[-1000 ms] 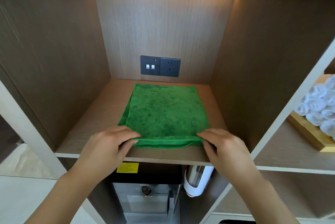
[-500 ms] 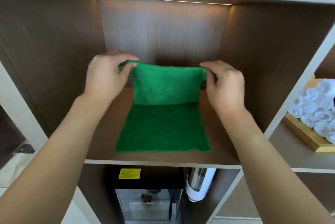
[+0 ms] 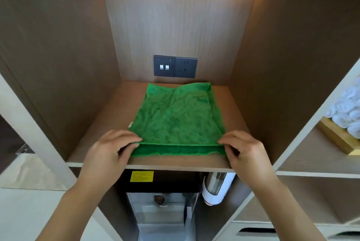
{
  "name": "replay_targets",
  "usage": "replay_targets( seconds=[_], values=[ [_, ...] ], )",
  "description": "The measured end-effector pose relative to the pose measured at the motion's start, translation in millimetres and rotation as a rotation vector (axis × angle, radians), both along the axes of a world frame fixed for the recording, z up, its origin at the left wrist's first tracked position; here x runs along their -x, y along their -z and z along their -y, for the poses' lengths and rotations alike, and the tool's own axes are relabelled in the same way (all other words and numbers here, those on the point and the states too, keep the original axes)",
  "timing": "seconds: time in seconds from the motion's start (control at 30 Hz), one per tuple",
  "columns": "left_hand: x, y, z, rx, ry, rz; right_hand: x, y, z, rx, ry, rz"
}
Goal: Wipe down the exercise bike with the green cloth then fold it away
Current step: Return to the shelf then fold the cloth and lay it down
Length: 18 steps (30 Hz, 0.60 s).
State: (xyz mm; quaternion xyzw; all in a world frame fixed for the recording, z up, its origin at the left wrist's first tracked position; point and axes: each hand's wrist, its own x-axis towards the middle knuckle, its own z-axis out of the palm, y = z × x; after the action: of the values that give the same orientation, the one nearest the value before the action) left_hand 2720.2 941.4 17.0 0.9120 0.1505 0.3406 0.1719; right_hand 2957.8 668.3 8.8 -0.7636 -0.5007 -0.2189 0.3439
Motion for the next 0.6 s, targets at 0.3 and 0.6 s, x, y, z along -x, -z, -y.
replay_targets(
  seconds=[0.3, 0.6],
  values=[
    [6, 0, 9, 0.037, 0.081, -0.016, 5, 1, 14, -0.025, -0.004, 0.01],
    [-28, -40, 0, 0.073, 0.077, -0.057, 3, -31, -21, 0.125, -0.017, -0.184]
  ],
)
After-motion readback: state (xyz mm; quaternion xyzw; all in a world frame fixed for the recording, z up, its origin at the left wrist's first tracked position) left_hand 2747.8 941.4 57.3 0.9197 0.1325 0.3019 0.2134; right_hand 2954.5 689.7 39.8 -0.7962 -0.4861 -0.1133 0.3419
